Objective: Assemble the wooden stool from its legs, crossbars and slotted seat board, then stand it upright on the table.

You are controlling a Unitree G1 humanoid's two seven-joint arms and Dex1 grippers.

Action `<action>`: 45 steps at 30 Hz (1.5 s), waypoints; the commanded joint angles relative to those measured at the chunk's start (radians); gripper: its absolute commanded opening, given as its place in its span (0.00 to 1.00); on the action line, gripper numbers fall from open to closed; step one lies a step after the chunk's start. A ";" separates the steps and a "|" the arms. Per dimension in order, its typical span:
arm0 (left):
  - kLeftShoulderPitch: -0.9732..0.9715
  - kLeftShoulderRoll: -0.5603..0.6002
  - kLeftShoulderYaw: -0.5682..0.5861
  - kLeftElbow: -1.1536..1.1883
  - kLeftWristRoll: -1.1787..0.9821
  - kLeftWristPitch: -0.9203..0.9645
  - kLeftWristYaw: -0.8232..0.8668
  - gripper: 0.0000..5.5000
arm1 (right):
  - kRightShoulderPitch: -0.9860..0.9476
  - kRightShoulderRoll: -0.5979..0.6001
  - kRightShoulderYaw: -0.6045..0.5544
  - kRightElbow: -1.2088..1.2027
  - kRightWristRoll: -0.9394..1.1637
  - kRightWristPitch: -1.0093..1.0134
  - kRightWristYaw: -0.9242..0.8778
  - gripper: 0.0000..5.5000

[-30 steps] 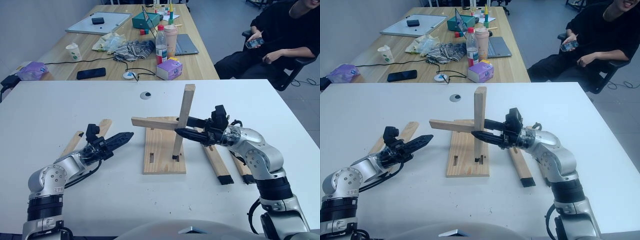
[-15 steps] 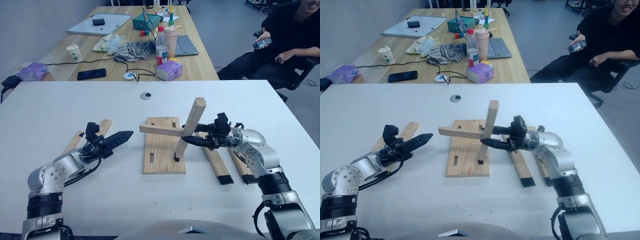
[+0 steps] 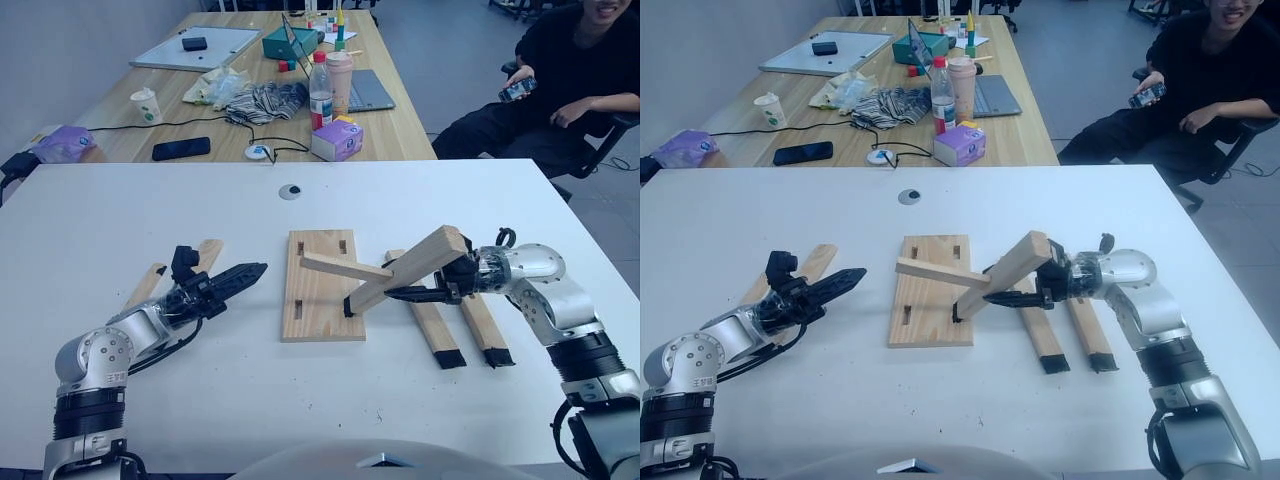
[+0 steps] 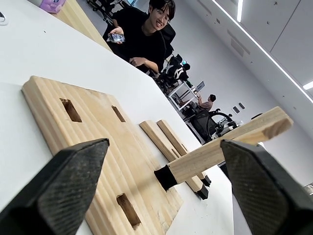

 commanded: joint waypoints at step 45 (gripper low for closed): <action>0.093 -0.032 0.085 -0.067 0.066 -0.072 0.104 0.76 | 0.410 0.090 -0.340 -0.247 -0.172 0.886 -0.891 0.59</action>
